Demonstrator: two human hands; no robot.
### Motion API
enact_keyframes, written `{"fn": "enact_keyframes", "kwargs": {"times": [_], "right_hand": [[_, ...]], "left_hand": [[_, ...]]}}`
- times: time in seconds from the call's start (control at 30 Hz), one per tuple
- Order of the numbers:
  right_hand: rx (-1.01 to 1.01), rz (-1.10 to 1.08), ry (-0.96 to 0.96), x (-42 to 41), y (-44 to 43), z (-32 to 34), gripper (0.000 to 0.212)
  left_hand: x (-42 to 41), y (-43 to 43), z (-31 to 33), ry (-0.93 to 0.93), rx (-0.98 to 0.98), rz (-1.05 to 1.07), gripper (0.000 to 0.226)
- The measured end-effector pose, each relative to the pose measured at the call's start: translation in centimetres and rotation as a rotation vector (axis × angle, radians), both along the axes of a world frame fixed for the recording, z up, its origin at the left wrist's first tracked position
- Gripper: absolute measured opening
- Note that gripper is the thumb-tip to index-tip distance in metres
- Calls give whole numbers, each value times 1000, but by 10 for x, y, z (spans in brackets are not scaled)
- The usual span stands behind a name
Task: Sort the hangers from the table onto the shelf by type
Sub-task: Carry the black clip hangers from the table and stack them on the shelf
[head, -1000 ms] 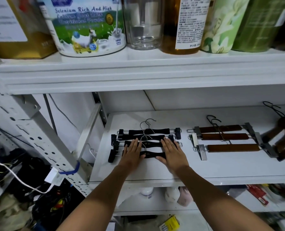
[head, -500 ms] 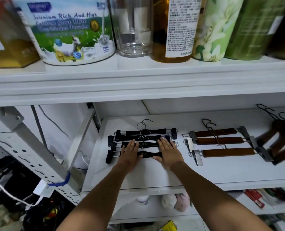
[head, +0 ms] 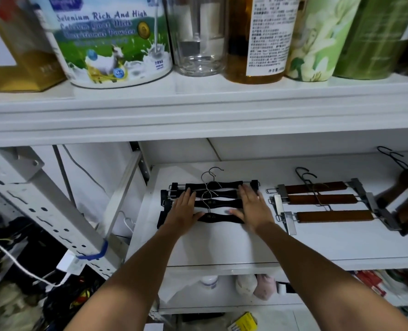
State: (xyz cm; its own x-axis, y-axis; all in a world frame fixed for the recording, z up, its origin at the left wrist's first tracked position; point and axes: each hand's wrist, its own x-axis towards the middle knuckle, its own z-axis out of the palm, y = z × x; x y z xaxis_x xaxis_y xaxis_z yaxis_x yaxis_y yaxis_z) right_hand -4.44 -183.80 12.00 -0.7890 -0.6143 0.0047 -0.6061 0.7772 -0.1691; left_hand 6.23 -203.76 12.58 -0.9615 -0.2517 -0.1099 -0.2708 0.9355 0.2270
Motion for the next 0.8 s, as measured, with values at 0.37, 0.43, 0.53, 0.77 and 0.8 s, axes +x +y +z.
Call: {"fn": "enact_keyframes", "kwargs": {"times": [0.37,0.43,0.53,0.77,0.8], "right_hand": [[-26,-316,-211,-36,-10,-4,92],[-34,-311,-226,-37,-13,-4,91],[-101,-329,-235,-34,-18,-4,91],[-94,-318,-220,-35,-20,-2,95],[-85,-306,-216,-35,-20,-2,95]], "left_hand": [[-4,-17,-13,-126,-12,-55,86],[-5,-15,-15,-128,2,-60,85],[-5,-14,-16,-127,28,-57,85],[-4,-9,-16,-133,101,-30,87],[-4,-9,-16,-132,105,-29,87]]}}
